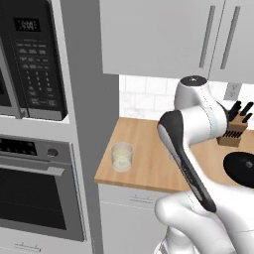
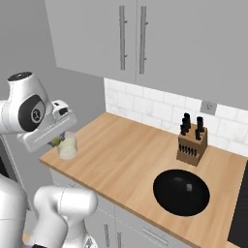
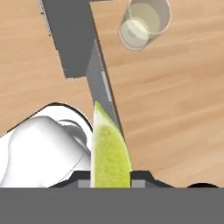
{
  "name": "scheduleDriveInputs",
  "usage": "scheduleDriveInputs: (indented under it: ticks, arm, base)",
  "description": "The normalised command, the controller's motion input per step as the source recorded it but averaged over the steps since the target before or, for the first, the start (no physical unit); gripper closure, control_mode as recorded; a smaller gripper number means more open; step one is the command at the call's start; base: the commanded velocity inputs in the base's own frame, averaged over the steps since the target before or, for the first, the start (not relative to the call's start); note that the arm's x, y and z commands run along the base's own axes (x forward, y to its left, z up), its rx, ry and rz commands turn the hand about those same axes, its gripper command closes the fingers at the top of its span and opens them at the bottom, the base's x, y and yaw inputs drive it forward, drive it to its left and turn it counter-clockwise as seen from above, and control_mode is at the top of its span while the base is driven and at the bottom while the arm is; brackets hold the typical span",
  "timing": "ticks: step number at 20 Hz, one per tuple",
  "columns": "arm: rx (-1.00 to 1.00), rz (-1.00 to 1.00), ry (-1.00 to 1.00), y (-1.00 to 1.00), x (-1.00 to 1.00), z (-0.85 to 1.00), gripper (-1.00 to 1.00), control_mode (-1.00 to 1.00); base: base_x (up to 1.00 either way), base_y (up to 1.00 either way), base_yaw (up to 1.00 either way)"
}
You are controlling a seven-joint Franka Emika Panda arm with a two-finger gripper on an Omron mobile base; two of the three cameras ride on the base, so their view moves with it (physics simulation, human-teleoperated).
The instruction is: Grab a lemon wedge from the fridge and one ice cube from the ice bowl, and put them in the glass of lemonade.
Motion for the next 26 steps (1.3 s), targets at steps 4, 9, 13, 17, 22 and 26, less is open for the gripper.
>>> scheduleDriveInputs:
  ticks: [4, 9, 13, 17, 22, 26]
  arm:
    - [-0.18, 0.85, 0.02, 0.0, 0.11, 0.0, 1.0, -1.0]
    - [-0.19, 0.9, 0.0, -0.03, 0.05, 0.0, 1.0, -1.0]
    - [-0.31, 0.81, 0.04, 0.0, 0.03, 0.0, 1.0, -1.0]
    - [-0.32, 0.83, -0.01, -0.07, 0.15, -0.12, 1.0, -1.0]
    - [-0.33, 0.64, -0.12, -0.1, 0.26, -0.09, 1.0, -1.0]
    - [-0.25, 0.56, -0.31, -0.01, 0.4, -0.24, 1.0, -1.0]
  base:
    - [0.0, 0.0, 0.0]
    - [0.0, 0.0, 0.0]
    - [0.0, 0.0, 0.0]
    - [0.0, 0.0, 0.0]
    - [0.0, 0.0, 0.0]
    - [0.0, 0.0, 0.0]
